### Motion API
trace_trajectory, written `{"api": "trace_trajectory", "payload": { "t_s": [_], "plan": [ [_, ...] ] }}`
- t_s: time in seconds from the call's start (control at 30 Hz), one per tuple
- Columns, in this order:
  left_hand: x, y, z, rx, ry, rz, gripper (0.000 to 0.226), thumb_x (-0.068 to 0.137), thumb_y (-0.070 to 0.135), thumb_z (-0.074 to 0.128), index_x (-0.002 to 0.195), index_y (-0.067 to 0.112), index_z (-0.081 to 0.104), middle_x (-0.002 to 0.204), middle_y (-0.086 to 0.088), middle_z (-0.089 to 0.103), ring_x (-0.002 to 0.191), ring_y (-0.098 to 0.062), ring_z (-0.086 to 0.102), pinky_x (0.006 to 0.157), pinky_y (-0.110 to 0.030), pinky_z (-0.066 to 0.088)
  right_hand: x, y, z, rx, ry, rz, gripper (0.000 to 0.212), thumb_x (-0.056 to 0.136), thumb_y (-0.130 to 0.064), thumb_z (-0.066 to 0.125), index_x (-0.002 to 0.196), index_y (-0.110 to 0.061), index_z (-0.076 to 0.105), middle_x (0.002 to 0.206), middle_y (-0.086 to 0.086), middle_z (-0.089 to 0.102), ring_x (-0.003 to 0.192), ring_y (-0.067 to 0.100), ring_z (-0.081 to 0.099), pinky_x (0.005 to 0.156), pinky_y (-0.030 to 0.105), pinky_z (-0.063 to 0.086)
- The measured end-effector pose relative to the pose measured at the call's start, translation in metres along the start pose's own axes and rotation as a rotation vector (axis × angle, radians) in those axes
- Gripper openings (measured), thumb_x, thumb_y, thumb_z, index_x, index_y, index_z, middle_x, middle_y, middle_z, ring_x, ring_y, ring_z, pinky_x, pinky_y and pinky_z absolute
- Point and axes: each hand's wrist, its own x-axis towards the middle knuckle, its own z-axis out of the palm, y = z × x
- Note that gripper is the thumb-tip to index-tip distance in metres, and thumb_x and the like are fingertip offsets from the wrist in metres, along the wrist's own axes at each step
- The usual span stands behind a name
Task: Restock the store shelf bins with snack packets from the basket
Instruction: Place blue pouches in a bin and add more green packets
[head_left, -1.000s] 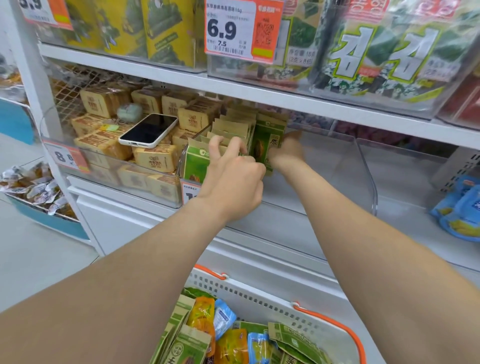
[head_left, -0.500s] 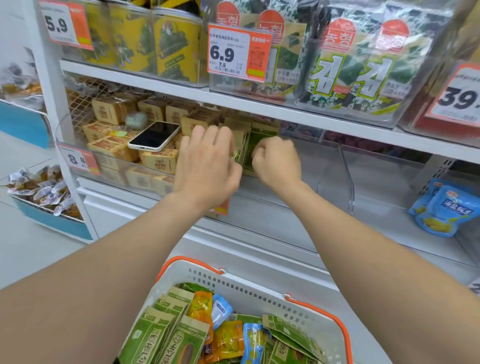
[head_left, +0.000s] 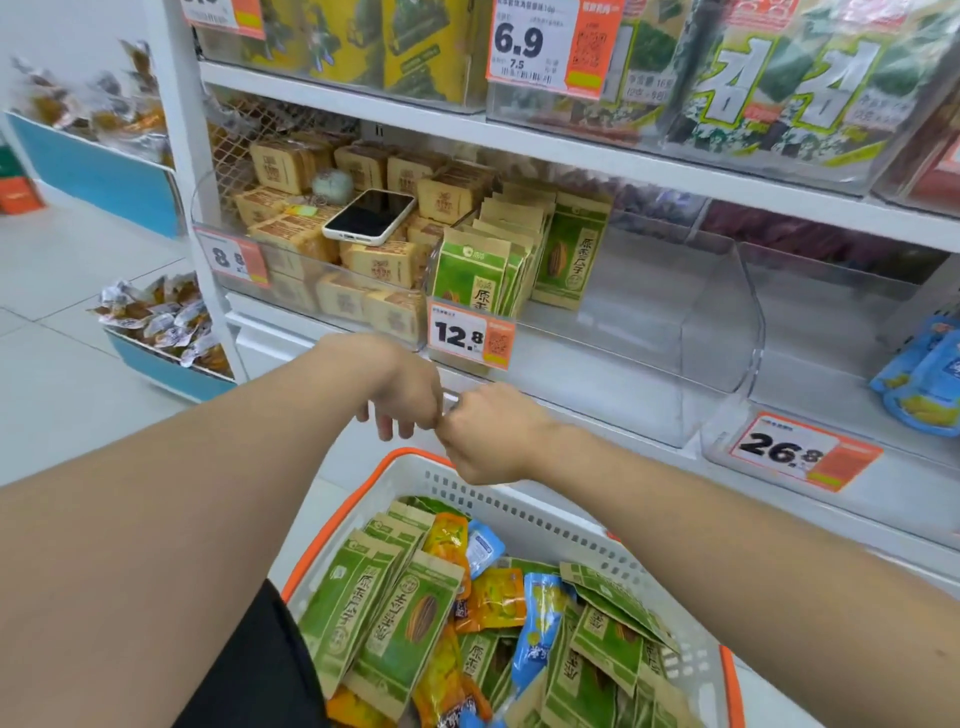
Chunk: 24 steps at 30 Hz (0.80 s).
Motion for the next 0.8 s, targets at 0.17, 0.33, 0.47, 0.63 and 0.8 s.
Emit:
{"api": "trace_trajectory", "payload": {
  "t_s": [0.17,0.33,0.47,0.63,0.8],
  "plan": [
    [0.011,0.007,-0.001,0.02,-0.015,0.015,0.038,0.108,0.03,0.045,0.143,0.021,0.056,0.124,0.002,0.07,0.102,-0.015,0.074,0.099,-0.047,0.058,0.018,-0.034,0.065,0.19,-0.495,0.057,0.022,0.091,-0.028,0.062,0.105,-0.011,0.065,0.089,0.005,0.059,0.081,0.028,0.063,0.071,0.043,0.059],
    [0.02,0.013,-0.006,0.019,-0.006,0.058,0.036,0.108,0.032,0.047,0.141,0.021,0.057,0.123,0.001,0.069,0.102,-0.016,0.074,0.099,-0.047,0.058,0.017,-0.06,0.104,0.397,-0.665,0.179,0.049,0.098,-0.045,0.063,0.122,-0.003,0.059,0.107,0.01,0.063,0.096,0.031,0.063,0.075,0.037,0.051],
    [0.027,0.012,-0.008,0.032,-0.02,0.061,0.037,0.107,0.033,0.048,0.142,0.022,0.055,0.126,-0.001,0.068,0.102,-0.017,0.074,0.099,-0.048,0.058,0.017,-0.076,0.125,0.528,-0.694,0.337,0.087,0.086,-0.06,0.074,0.143,-0.003,0.041,0.144,0.021,0.046,0.124,0.036,0.053,0.102,0.043,0.05],
    [0.029,0.014,-0.011,0.074,-0.006,0.06,0.038,0.108,0.034,0.048,0.143,0.022,0.056,0.124,0.0,0.068,0.102,-0.018,0.075,0.101,-0.046,0.056,0.017,-0.072,0.122,0.652,-0.654,0.456,0.079,0.086,-0.05,0.079,0.143,-0.009,0.045,0.147,0.018,0.044,0.139,0.039,0.042,0.115,0.043,0.037],
    [0.028,0.021,-0.011,0.08,-0.021,0.066,0.04,0.108,0.034,0.047,0.145,0.02,0.054,0.127,-0.002,0.068,0.104,-0.018,0.074,0.102,-0.047,0.055,0.015,-0.071,0.117,0.772,-0.583,0.529,0.078,0.082,-0.038,0.086,0.145,-0.012,0.049,0.15,0.017,0.042,0.14,0.036,0.042,0.109,0.039,0.044]
  ]
}}
